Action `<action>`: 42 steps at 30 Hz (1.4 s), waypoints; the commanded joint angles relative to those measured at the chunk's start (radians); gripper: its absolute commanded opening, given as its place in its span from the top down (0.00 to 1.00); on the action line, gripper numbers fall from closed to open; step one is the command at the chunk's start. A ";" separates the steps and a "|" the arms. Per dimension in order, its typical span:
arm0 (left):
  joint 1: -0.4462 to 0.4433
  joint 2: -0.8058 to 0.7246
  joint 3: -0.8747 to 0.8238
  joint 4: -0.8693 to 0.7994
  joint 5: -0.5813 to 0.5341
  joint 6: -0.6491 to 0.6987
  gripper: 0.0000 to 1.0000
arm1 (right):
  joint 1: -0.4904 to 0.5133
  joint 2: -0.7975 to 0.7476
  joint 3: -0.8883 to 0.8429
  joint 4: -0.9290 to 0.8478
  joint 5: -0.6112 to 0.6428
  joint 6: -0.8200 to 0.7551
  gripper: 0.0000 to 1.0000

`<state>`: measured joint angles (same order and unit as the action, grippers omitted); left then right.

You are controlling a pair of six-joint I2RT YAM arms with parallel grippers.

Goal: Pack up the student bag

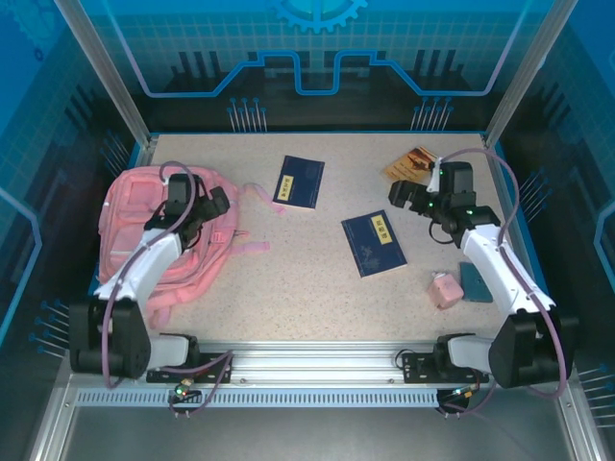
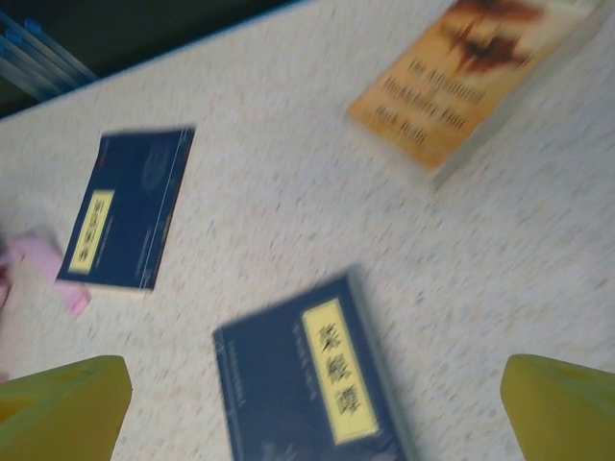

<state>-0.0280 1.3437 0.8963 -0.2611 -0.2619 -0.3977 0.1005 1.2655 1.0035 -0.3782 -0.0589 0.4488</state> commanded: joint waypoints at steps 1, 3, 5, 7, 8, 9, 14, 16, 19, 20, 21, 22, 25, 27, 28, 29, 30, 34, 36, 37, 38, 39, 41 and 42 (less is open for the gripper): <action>0.011 0.108 0.081 -0.170 0.002 -0.081 0.01 | 0.059 0.022 0.023 -0.048 -0.101 0.048 0.00; 0.012 0.178 0.127 -0.197 -0.002 -0.089 0.01 | 0.091 0.043 0.024 -0.039 -0.126 0.056 0.00; 0.015 0.244 0.180 -0.241 -0.029 -0.099 0.01 | 0.129 0.068 0.025 -0.027 -0.148 0.061 0.00; 0.022 0.304 0.230 -0.279 -0.047 -0.105 0.01 | 0.170 0.096 0.034 -0.025 -0.151 0.065 0.00; 0.026 0.327 0.247 -0.298 -0.051 -0.109 0.01 | 0.187 0.109 0.038 -0.025 -0.150 0.069 0.00; 0.028 0.354 0.264 -0.315 -0.053 -0.120 0.01 | 0.204 0.122 0.044 -0.024 -0.149 0.069 0.00; 0.028 0.429 0.256 -0.332 0.025 -0.158 0.01 | 0.253 0.172 0.060 -0.021 -0.136 0.090 0.00; 0.017 0.444 0.236 -0.311 0.094 -0.161 0.01 | 0.259 0.187 0.061 -0.021 -0.133 0.097 0.00; -0.048 0.456 0.220 -0.288 0.148 -0.164 0.01 | 0.261 0.202 0.061 -0.026 -0.128 0.105 0.00; -0.074 0.463 0.220 -0.285 0.160 -0.169 0.01 | 0.262 0.205 0.060 -0.027 -0.125 0.108 0.00; -0.110 0.473 0.222 -0.281 0.174 -0.176 0.01 | 0.263 0.208 0.058 -0.027 -0.124 0.112 0.00; -0.143 0.483 0.224 -0.275 0.187 -0.186 0.01 | 0.263 0.210 0.055 -0.027 -0.121 0.116 0.00; -0.236 0.509 0.231 -0.261 0.207 -0.234 0.01 | 0.263 0.210 0.053 -0.035 -0.110 0.122 0.00; -0.292 0.519 0.234 -0.244 0.231 -0.279 0.01 | 0.263 0.206 0.054 -0.052 -0.085 0.118 0.00; -0.323 0.522 0.231 -0.229 0.246 -0.304 0.01 | 0.263 0.204 0.056 -0.067 -0.065 0.116 0.00; -0.347 0.523 0.230 -0.211 0.261 -0.321 0.01 | 0.262 0.202 0.057 -0.077 -0.049 0.110 0.00; -0.378 0.525 0.232 -0.195 0.280 -0.343 0.01 | 0.261 0.200 0.057 -0.088 -0.037 0.104 0.00; -0.481 0.547 0.256 -0.135 0.348 -0.404 0.01 | 0.256 0.184 0.053 -0.113 0.002 0.093 0.00; -0.523 0.569 0.292 -0.122 0.382 -0.405 0.02 | 0.251 0.175 0.048 -0.120 0.018 0.095 0.00; -0.541 0.583 0.317 -0.125 0.387 -0.402 0.02 | 0.249 0.168 0.046 -0.123 0.028 0.094 0.00; -0.553 0.593 0.337 -0.126 0.395 -0.399 0.02 | 0.246 0.163 0.042 -0.125 0.038 0.096 0.00; -0.566 0.607 0.363 -0.122 0.408 -0.396 0.02 | 0.243 0.157 0.039 -0.126 0.048 0.099 0.00; -0.584 0.635 0.413 -0.112 0.433 -0.391 0.03 | 0.235 0.145 0.029 -0.126 0.057 0.099 0.00; -0.589 0.650 0.440 -0.106 0.453 -0.389 0.03 | 0.230 0.142 0.024 -0.126 0.058 0.099 0.00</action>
<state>-0.5812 1.9064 1.3090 -0.4030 -0.0425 -0.7544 0.3473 1.4437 1.0359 -0.4782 -0.0372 0.5499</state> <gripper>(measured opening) 0.975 0.997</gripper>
